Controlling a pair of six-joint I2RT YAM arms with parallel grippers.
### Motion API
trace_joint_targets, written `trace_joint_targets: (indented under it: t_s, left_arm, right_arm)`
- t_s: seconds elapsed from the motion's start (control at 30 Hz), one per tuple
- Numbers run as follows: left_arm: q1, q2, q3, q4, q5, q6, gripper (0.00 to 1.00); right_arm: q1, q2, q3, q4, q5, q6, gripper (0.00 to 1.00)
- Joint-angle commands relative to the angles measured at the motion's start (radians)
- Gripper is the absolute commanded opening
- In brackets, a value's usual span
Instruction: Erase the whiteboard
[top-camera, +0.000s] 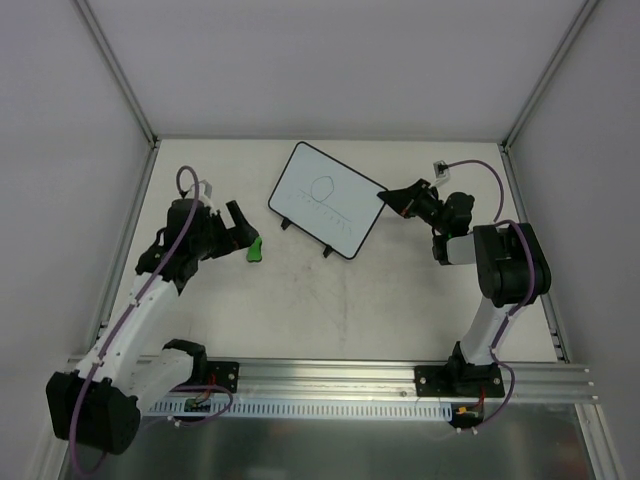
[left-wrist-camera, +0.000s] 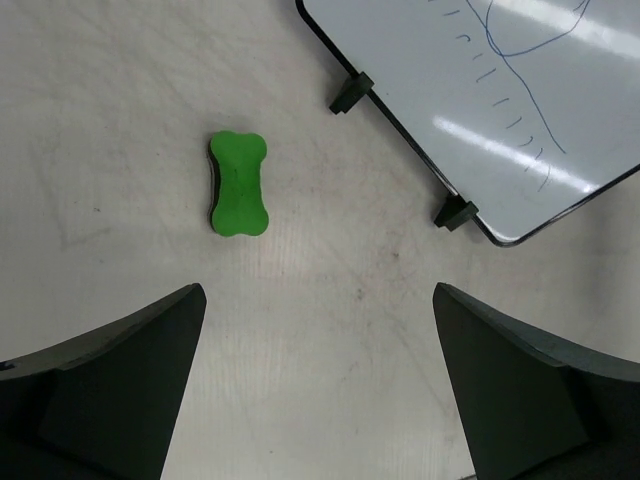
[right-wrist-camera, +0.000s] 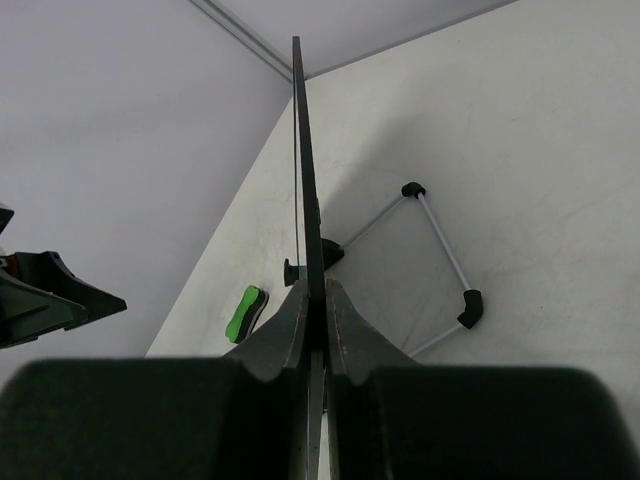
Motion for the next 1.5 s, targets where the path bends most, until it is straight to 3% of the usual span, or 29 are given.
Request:
trace_joint_targets:
  t_s: [0.0,0.13,0.47,0.97,1.3,1.47]
  left_arm:
    - [-0.039,0.152,0.149,-0.179,-0.03,0.079,0.99]
    - [-0.041,0.33,0.3,-0.289,-0.01,0.131,0.99]
    - [-0.048,0.62,0.395,-0.319,-0.105,0.152,0.99]
    - [-0.114,0.852,0.519,-0.309,-0.246,0.16,0.98]
    - [-0.122,0.932,0.529,-0.267,-0.218,0.182,0.71]
    - [-0.122,0.949,0.519,-0.23,-0.208,0.198,0.63]
  right_arm:
    - [0.006,0.001,0.032,0.234,-0.009,-0.013,0.0]
    - [0.006,-0.005,0.027,0.234,-0.012,-0.019,0.0]
    - [0.008,-0.002,0.023,0.234,-0.029,-0.05,0.0]
    - [0.009,-0.01,0.011,0.234,-0.043,-0.073,0.0]
    - [0.011,-0.019,0.011,0.234,-0.045,-0.074,0.0]
    - [0.008,-0.021,0.006,0.234,-0.045,-0.077,0.0]
